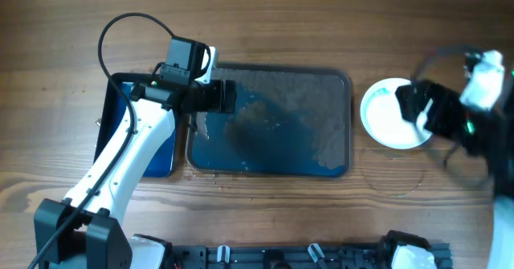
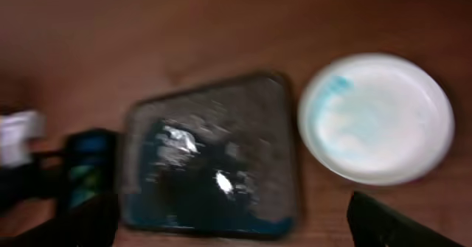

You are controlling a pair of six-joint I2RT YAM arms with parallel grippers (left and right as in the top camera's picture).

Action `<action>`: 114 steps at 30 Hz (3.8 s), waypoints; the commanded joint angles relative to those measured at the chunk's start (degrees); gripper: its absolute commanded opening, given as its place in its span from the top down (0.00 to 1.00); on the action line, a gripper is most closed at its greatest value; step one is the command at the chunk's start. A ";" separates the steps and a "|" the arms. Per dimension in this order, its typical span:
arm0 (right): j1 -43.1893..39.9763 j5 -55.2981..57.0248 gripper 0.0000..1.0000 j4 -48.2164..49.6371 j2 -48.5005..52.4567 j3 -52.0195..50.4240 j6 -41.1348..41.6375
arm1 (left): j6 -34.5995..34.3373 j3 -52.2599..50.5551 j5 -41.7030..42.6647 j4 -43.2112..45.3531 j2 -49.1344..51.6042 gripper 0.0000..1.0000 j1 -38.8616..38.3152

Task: Clean dirty plates on tray and stack at the side

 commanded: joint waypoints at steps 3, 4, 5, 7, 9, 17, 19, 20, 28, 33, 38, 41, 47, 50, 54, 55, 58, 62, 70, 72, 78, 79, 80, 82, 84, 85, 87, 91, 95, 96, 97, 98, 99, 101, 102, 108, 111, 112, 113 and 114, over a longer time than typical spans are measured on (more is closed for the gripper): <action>0.31 -1.18 0.00 -0.72 -11.89 0.02 20.46 | -0.55 0.55 0.66 0.00 0.46 0.00 -0.26; 0.31 -1.11 0.00 -0.74 -13.68 0.02 20.98 | -0.55 0.55 0.66 0.02 0.46 0.00 -0.26; 0.31 -1.11 0.00 -0.76 -14.84 0.02 21.00 | -0.55 0.55 0.66 0.00 0.46 0.00 -0.26; 0.31 -0.46 0.00 -0.66 -16.00 0.02 20.79 | -0.55 0.55 0.66 0.02 0.46 0.00 -0.26; 0.31 3.80 0.00 -0.55 -16.09 -0.35 18.73 | -0.55 0.55 0.66 0.02 0.46 0.00 -0.26; 2.80 3.61 0.00 33.59 -28.48 -28.20 -9.97 | -0.55 0.55 0.66 0.02 0.46 0.00 -0.26; 4.37 3.61 0.00 44.68 -34.75 -40.19 -11.39 | -0.55 0.55 0.63 0.00 0.46 0.00 -0.26; 6.25 3.56 0.00 52.81 -39.98 -49.62 -12.63 | -0.55 0.55 0.66 0.02 0.46 0.00 -0.26; 12.20 4.81 0.00 68.39 -55.65 -76.65 -15.76 | -0.55 0.55 0.66 0.02 0.46 0.00 -0.26; 13.90 10.93 0.00 72.00 -56.78 -82.01 -15.21 | -0.55 0.55 0.66 0.00 0.46 0.00 -0.26; 13.90 18.45 0.00 71.34 -56.78 -81.99 -7.65 | -0.55 0.55 0.66 0.00 0.46 0.00 -0.26; 13.90 18.45 0.00 71.28 -56.76 -81.96 -7.74 | -0.55 0.55 0.63 0.02 0.46 0.00 -0.26; 13.90 18.45 0.00 71.28 -56.76 -81.96 -7.74 | -0.55 0.55 0.63 0.02 0.46 0.00 -0.26; 13.90 18.45 0.00 71.28 -56.76 -81.96 -7.76 | -0.55 0.55 0.66 0.00 0.46 0.00 -0.26; 13.90 18.45 0.00 71.28 -56.76 -81.96 -7.76 | -0.55 0.55 0.66 0.02 0.46 0.00 -0.26; 13.90 18.45 0.00 71.28 -56.76 -81.96 -7.78 | -0.55 0.55 0.66 0.02 0.46 0.00 -0.26; 13.90 18.45 0.00 71.28 -56.76 -81.96 -7.76 | -0.04 0.52 -3.41 0.55 -1.31 0.00 -0.15; 13.90 18.45 0.00 71.28 -56.76 -81.96 -7.76 | 1.49 -2.12 -3.37 7.26 -7.80 0.00 0.90; 13.90 18.45 0.00 71.28 -56.76 -81.96 -7.76 | 1.38 -30.99 8.00 31.17 -39.17 0.00 13.38; 13.90 18.45 0.00 71.28 -56.76 -81.96 -7.74 | 1.42 -38.82 7.96 35.43 -48.46 0.00 15.10; 13.90 18.45 0.00 71.28 -56.76 -81.96 -7.76 | 1.40 -58.01 7.74 42.29 -72.39 0.00 16.52; 13.90 18.45 0.00 71.28 -56.76 -81.96 -7.78 | 1.38 -60.02 7.74 42.71 -74.73 0.00 16.52; 13.90 18.45 0.00 71.28 -56.76 -81.96 -7.74 | 1.40 -61.46 7.63 42.69 -76.46 0.00 16.39; 13.90 18.45 0.00 71.28 -56.76 -81.96 -7.76 | 1.40 -63.65 6.91 42.66 -78.82 0.00 16.37; 13.90 18.45 0.00 71.28 -56.76 -81.96 -7.78 | 1.42 -64.50 6.34 42.64 -79.47 0.00 16.37; 13.90 18.45 0.00 71.28 -56.76 -81.96 -7.78 | 1.42 -65.05 5.77 42.66 -79.87 0.00 16.37; 13.90 18.45 0.00 71.28 -56.76 -81.96 -7.76 | 1.40 -66.62 4.90 42.62 -82.05 0.00 16.37; 13.90 18.45 0.00 71.28 -56.76 -81.96 -7.76 | 1.40 -66.88 3.78 37.88 -87.47 0.00 16.37; 13.90 18.45 0.00 71.28 -56.76 -81.96 -7.76 | 1.14 -66.88 3.63 37.83 -87.80 0.00 15.85; 13.90 18.45 0.00 71.28 -56.76 -81.96 -7.76 | 1.16 -66.88 3.63 37.86 -87.80 0.00 15.43; 13.90 18.45 0.00 71.28 -56.76 -81.96 -7.76 | 1.16 -66.88 3.63 37.90 -87.80 0.00 14.95; 13.90 18.45 0.00 71.28 -56.76 -81.96 -7.76 | 1.16 -66.88 3.63 37.92 -87.80 0.00 14.75; 13.90 18.45 0.01 71.28 -56.76 -81.96 -7.76 | 1.16 -66.88 3.63 37.92 -87.80 0.00 14.75; 13.90 18.45 0.00 71.28 -56.76 -81.96 -7.76 | 1.16 -66.88 3.63 37.92 -87.69 0.00 14.75; 13.90 18.45 0.00 71.28 -56.76 -81.96 -7.78 | 1.16 -66.88 3.63 37.92 -87.67 0.00 14.75; 13.90 18.45 0.00 71.28 -56.76 -81.96 -7.76 | 1.16 -66.88 3.63 37.94 -87.65 0.00 14.75; 13.90 18.45 0.00 71.28 -56.76 -81.96 -7.76 | 1.16 -66.88 3.63 37.94 -87.62 0.00 14.75; 13.90 18.45 0.00 71.28 -56.76 -81.96 -7.78 | 1.16 -66.88 3.63 37.94 -87.65 0.00 14.75; 13.90 18.45 0.00 71.28 -56.76 -81.96 -7.76 | 1.16 -66.88 3.63 37.92 -87.62 0.00 14.75; 13.90 18.45 0.00 71.28 -56.76 -81.96 -7.76 | 1.16 -66.88 3.63 37.94 -87.62 0.00 14.75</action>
